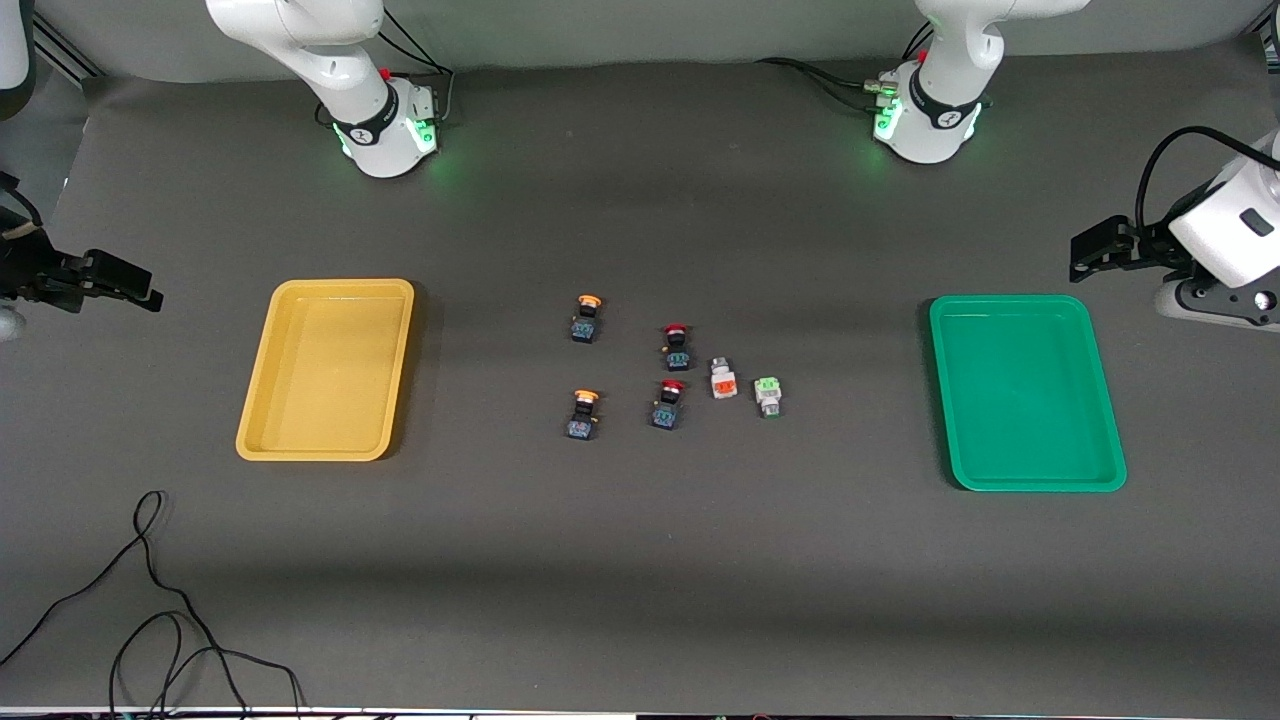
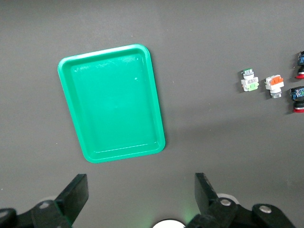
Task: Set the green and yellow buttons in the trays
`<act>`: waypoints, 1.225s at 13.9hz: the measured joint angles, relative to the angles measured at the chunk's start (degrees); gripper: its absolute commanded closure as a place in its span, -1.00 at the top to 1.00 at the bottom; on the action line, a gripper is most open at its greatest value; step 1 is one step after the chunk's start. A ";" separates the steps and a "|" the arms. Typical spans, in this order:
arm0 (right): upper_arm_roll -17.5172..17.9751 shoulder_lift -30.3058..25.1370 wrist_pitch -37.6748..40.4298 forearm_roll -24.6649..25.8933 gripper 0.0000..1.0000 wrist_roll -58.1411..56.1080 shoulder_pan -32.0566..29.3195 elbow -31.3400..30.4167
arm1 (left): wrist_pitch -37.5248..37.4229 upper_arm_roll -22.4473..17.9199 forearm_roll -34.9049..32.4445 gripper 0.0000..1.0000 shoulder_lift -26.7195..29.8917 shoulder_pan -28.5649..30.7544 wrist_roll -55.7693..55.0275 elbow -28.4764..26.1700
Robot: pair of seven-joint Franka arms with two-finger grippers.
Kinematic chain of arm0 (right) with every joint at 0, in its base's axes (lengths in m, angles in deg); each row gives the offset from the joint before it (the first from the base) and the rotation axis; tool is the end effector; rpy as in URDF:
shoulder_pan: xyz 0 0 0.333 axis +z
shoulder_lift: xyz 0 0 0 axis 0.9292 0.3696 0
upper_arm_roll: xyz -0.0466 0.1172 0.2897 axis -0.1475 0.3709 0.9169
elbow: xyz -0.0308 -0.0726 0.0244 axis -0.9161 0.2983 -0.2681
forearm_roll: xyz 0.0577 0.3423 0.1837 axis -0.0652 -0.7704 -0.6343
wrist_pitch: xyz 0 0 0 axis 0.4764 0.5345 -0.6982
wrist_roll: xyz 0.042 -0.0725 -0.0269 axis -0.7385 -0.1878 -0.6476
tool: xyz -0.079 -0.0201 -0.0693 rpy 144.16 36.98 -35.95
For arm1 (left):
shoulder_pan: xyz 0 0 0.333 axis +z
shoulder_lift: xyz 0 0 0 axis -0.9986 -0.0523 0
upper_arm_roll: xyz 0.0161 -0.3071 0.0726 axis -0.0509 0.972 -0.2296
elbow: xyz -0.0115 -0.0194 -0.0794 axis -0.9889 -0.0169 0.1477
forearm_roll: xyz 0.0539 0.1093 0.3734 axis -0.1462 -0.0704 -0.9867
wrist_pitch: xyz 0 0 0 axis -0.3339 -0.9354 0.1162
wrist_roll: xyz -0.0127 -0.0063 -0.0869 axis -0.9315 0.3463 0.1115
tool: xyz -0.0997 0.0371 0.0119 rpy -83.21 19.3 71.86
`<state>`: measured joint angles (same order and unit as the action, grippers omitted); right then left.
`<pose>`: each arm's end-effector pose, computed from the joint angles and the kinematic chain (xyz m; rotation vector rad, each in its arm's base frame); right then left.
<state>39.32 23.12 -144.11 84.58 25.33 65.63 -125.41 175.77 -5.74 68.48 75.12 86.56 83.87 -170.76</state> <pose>0.5493 -0.0529 0.5934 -3.1312 0.0649 0.0765 0.5533 -0.0323 0.6007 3.1249 -0.2737 -0.1651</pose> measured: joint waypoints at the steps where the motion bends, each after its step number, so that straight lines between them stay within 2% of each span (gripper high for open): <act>1: 0.00 0.00 0.01 0.00 1.00 0.00 0.00 0.00 | 0.00 -0.01 0.00 1.00 0.00 0.00 0.00 0.00; 10: 0.37 0.13 0.25 -0.04 1.00 0.00 1.08 -0.64 | -0.09 0.00 0.01 1.00 -0.01 0.00 0.01 0.00; 14: 0.59 0.15 0.08 -0.14 1.00 1.67 6.86 -2.40 | -1.83 -0.01 0.01 1.00 -0.97 0.01 0.13 -0.01; 17: 0.88 0.31 -3.46 -0.37 1.00 11.33 15.71 -5.67 | -3.55 -0.20 0.02 1.00 -2.05 0.06 0.26 -0.01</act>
<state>40.20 23.44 -147.57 84.21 36.66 81.34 -131.08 172.22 -5.94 68.50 73.07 86.62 84.14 -170.77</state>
